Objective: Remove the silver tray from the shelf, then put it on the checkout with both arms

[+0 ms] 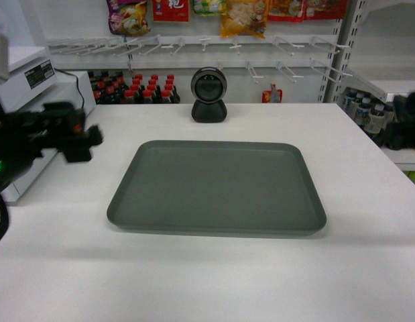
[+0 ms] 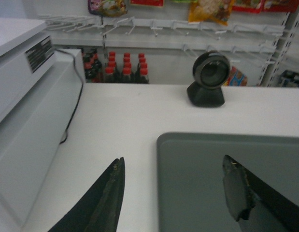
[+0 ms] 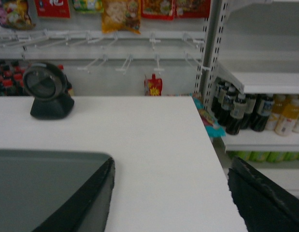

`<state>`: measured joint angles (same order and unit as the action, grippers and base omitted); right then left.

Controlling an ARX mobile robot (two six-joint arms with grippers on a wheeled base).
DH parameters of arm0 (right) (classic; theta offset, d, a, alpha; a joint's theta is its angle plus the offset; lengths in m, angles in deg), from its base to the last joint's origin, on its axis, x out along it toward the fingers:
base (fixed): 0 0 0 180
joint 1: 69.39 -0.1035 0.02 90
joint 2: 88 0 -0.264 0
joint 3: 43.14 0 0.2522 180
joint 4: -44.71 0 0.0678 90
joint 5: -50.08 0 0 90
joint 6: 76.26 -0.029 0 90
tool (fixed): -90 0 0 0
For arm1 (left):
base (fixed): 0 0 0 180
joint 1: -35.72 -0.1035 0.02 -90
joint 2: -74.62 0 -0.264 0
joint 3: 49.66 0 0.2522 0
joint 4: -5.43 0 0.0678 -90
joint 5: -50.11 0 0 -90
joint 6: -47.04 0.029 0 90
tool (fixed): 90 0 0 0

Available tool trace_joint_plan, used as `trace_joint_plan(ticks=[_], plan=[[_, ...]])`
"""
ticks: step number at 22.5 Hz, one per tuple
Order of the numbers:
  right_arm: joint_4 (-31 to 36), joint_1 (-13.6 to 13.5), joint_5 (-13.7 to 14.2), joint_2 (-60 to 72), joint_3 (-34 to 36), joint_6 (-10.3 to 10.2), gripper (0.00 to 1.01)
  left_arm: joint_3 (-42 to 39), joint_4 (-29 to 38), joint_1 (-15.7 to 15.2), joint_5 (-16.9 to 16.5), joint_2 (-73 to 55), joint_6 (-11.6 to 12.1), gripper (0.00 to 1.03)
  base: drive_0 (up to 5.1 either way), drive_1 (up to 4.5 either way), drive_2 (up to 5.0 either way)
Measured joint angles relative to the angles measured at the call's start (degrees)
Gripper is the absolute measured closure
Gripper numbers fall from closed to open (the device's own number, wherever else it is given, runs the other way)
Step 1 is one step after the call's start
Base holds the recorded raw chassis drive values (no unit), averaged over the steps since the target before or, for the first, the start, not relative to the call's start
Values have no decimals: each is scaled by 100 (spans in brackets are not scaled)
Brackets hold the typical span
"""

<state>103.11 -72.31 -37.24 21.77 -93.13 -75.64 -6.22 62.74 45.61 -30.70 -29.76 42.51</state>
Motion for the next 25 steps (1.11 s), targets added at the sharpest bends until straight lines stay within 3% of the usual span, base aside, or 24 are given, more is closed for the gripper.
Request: trace_joint_plan(ticks=[2,3,4,6,8,10,12,13,15,25], plan=[[85,2,0,-365,562,-15,45,-452,107,-199,-42,400,199,58,0,0,0],[138,70,-94,-831,920,-17,58,-737,186,-289,-118,925,278,71,0,0,0],[184,175,-271,-1078,1099,-15,65,-887,201,-295,-184,1178,313,78,0,0,0],[157,310,-251,-1626,1644,-20,86,-1375,13,-387,-326,1633,352,98,0,0,0],[11,326,-251,-1998,2044,-7,99,-1650,-581,-457,-422,2275,356,102,0,0,0],[-92,323,-251,-2391,2291,-39,99,-1821,-651,-546,-461,2844,356,102,0,0,0],[-717,293,-269,-3143,2481,-39,99,-2065,-894,-629,-496,3292,356,102,0,0,0],[-881,293,-269,-3550,2610,-39,99,-2232,-1084,-820,-841,3510,358,102,0,0,0],[-1110,295,-264,-4050,2841,-42,99,-2413,-1355,-1008,-874,3985,361,102,0,0,0],[-2909,293,-269,-6470,3495,-39,99,-2896,-3244,-999,-903,6415,361,102,0,0,0]])
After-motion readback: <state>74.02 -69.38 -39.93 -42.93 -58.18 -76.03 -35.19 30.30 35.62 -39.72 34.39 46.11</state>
